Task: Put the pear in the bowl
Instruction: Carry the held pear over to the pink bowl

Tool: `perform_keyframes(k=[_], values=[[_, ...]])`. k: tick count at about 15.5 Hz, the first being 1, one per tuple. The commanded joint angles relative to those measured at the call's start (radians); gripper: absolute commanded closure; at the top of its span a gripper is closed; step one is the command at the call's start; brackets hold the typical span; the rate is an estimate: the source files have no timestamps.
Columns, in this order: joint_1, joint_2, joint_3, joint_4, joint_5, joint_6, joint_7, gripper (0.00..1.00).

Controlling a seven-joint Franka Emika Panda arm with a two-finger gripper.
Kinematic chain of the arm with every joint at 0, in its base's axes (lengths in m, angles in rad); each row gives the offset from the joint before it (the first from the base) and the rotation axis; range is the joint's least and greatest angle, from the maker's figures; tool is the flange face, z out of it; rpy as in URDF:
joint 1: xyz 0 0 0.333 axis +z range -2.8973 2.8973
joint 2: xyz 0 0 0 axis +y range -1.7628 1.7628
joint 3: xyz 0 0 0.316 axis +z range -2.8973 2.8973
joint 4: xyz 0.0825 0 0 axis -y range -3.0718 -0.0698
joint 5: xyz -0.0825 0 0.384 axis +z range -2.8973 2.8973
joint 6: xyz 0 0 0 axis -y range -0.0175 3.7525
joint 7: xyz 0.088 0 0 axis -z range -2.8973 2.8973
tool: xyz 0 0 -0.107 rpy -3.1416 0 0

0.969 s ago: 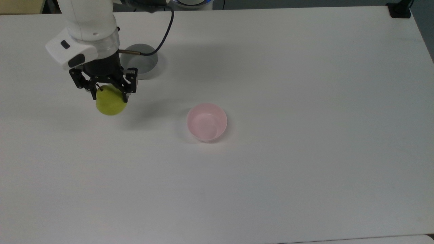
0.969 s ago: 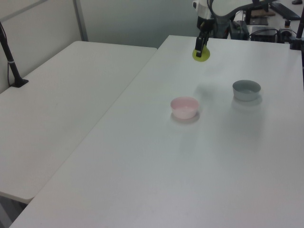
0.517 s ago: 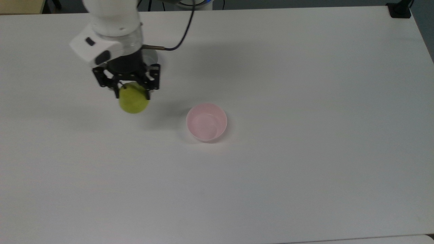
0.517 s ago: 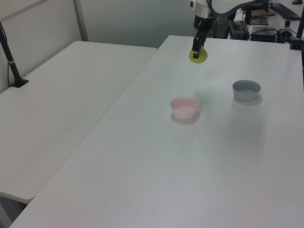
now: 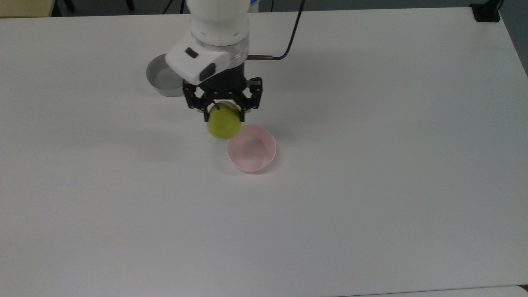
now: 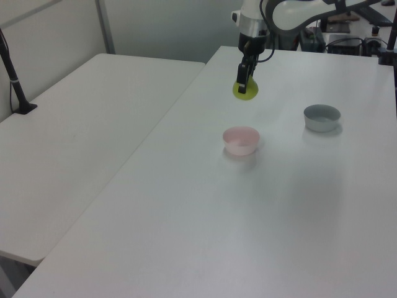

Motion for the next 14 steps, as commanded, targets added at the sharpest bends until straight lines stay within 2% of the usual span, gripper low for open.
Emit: perform_keyframes(k=[1,4,9,14], values=[[0.045,-0.016,-0.011,-0.016,0.009,-0.018,0.036,0.61],[0.050,-0.010,-0.011,-0.031,0.003,-0.005,0.036,0.61],[0.070,-0.005,-0.008,-0.151,-0.002,0.141,0.036,0.61],[0.070,0.053,-0.008,-0.168,0.000,0.218,0.036,0.60]])
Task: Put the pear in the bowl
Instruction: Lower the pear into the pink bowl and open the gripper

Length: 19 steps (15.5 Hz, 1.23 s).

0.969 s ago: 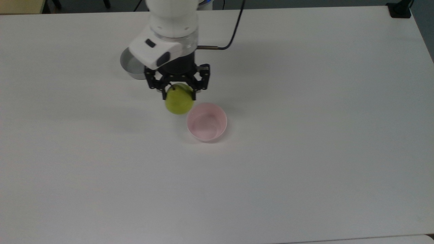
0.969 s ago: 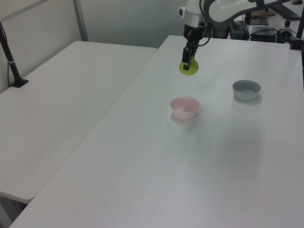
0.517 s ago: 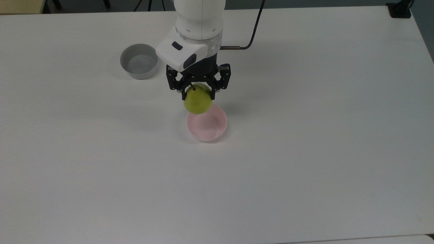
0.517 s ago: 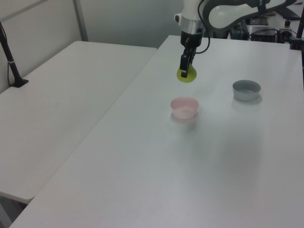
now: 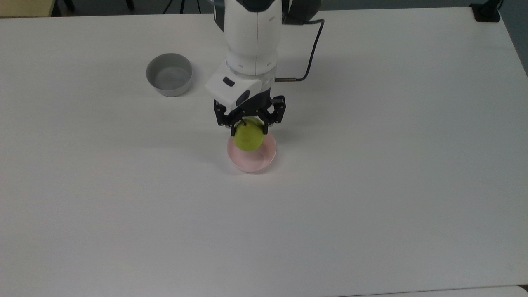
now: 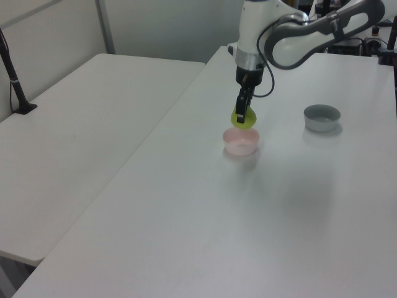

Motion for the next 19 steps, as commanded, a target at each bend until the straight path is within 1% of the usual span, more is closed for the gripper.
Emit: perform_keyframes(k=[1,3,5,7,12,13,14,15,16,19], values=[[0.011,0.026,-0.008,-0.027,0.000,0.061,0.013,0.60],[0.011,0.038,-0.008,-0.042,0.000,0.108,0.015,0.57],[0.013,0.044,-0.008,-0.049,0.000,0.120,0.015,0.56],[0.013,0.055,-0.007,-0.049,0.000,0.122,0.015,0.53],[0.019,0.069,-0.007,-0.049,0.000,0.156,0.045,0.33],[0.019,0.067,-0.007,-0.049,0.000,0.156,0.045,0.24],[0.019,0.067,-0.007,-0.047,0.000,0.156,0.045,0.13],[0.019,0.067,-0.007,-0.047,0.000,0.153,0.045,0.09],[0.019,0.064,-0.007,-0.044,0.000,0.145,0.050,0.00],[0.020,0.053,-0.007,-0.043,0.000,0.139,0.051,0.00]])
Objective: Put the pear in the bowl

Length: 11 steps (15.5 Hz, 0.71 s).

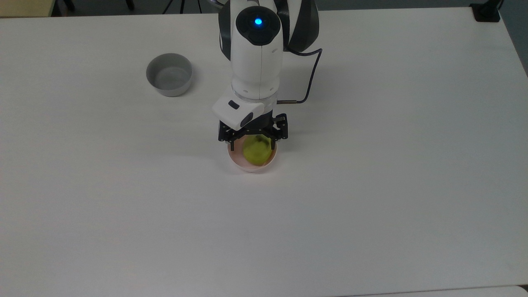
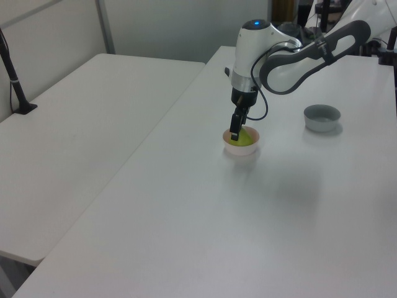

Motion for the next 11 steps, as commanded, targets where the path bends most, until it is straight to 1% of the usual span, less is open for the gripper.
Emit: perform_keyframes(k=[1,4,7,9,11], values=[[0.014,-0.032,-0.007,-0.015,0.000,-0.006,0.026,0.00],[0.011,-0.082,-0.008,0.008,0.006,-0.115,0.026,0.00],[0.005,-0.163,-0.008,0.010,0.007,-0.221,0.026,0.00],[0.001,-0.217,-0.018,0.010,0.007,-0.293,0.020,0.00],[-0.033,-0.286,-0.019,0.016,0.007,-0.368,0.011,0.00]])
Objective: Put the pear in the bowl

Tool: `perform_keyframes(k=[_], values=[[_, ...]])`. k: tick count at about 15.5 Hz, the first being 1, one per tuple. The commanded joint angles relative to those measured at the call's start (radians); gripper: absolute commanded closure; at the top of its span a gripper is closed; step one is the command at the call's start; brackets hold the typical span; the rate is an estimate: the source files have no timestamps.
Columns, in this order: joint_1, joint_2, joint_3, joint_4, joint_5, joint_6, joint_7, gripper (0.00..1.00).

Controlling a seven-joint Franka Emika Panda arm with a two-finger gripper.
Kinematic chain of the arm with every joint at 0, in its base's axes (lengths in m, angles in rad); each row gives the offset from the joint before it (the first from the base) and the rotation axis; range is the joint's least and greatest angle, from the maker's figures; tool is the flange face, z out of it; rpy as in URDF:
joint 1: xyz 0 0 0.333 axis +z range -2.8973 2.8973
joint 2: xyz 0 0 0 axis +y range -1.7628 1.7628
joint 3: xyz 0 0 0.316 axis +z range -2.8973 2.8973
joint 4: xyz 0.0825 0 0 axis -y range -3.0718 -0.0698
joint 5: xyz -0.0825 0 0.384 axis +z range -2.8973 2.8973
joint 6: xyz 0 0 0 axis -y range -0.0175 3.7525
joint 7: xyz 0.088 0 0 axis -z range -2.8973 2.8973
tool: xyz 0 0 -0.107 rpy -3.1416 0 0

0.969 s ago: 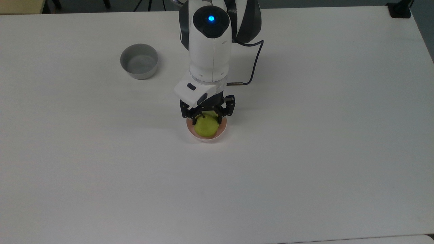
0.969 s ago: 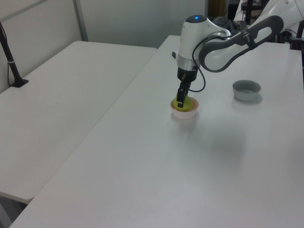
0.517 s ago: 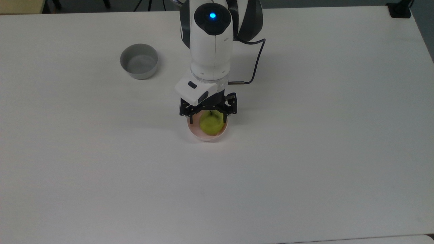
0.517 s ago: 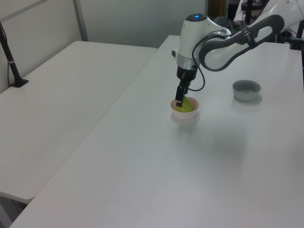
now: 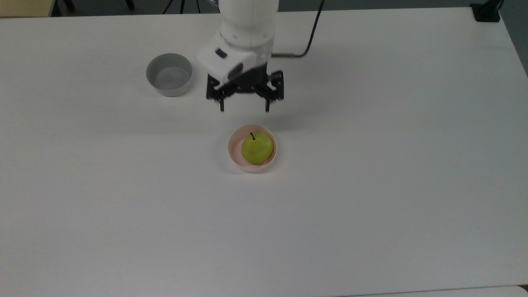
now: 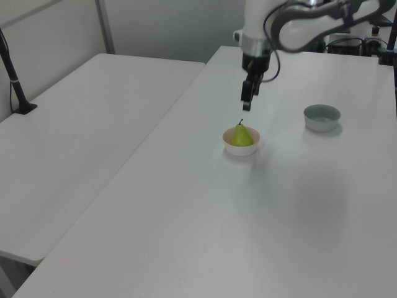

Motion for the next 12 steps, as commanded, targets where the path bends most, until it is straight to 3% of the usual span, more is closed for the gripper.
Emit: perform_keyframes(k=[1,6,12], values=[[-0.044,-0.128,-0.010,-0.010,0.007,-0.151,-0.001,0.00],[-0.082,-0.199,-0.012,-0.001,0.006,-0.260,-0.001,0.00],[-0.088,-0.215,-0.027,0.002,0.006,-0.294,-0.001,0.00]])
